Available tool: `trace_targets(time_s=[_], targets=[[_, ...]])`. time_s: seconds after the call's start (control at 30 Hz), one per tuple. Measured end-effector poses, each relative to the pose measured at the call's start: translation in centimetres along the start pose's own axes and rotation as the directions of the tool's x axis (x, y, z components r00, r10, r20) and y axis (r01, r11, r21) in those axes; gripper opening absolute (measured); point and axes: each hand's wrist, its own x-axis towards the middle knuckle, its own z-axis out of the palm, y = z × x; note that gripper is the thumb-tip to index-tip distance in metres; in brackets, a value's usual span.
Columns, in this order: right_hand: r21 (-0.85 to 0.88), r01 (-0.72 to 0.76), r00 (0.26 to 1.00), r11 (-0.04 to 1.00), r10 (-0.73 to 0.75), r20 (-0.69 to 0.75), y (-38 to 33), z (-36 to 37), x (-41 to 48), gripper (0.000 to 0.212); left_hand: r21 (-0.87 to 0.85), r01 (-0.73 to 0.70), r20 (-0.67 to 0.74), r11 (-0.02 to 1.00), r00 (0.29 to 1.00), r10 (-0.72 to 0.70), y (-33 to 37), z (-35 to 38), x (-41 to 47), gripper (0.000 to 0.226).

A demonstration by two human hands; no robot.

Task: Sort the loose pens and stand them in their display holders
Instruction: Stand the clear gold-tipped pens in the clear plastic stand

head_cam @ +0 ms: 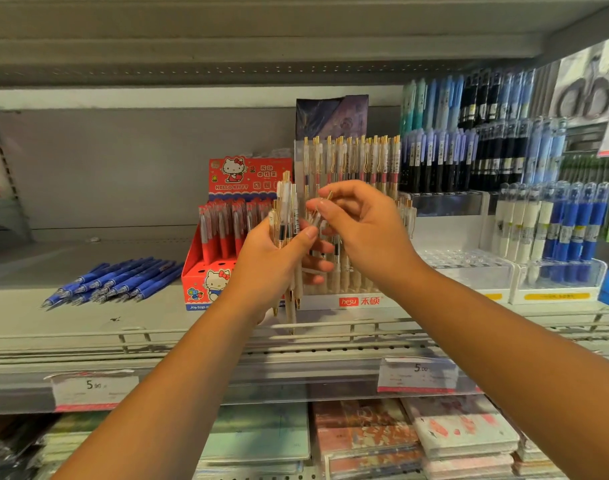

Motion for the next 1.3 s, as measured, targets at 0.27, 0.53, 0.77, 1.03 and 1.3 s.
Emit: trace_targets(time_s=[0.27, 0.53, 0.77, 1.03, 1.3], targets=[[0.154, -0.045, 0.994, 0.987, 0.06, -0.093, 0.3, -0.4, -0.4, 0.01, -0.014, 0.013, -0.002, 1.0, 1.0, -0.013, 0.1, 0.1, 0.0, 0.034], [0.209, -0.069, 0.958, 0.976, 0.124, -0.26, 0.7, -1.4, -0.2, 0.011, -0.041, 0.016, -0.187, 0.999, 0.982, -0.023, -0.1, -0.3, 0.7, 0.011], [0.117, -0.056, 0.904, 0.992, 0.1, -0.416, 1.6, -3.7, 0.9, 0.013, -0.081, 0.003, -0.256, 0.997, 0.966, -0.023, 0.0, -0.5, 0.8, 0.017], [-0.181, 0.006, 0.915, 0.983, -0.078, -0.395, 2.8, -4.9, 1.9, 0.013, -0.003, 0.009, -0.192, 1.0, 0.981, -0.01, 0.1, -0.4, 0.4, 0.01], [-0.41, 0.065, 0.953, 0.91, -0.178, -0.243, 3.1, -3.7, 2.0, 0.019, 0.002, 0.008, -0.165, 1.0, 0.986, -0.007, 0.2, -0.4, 0.3, 0.012]])
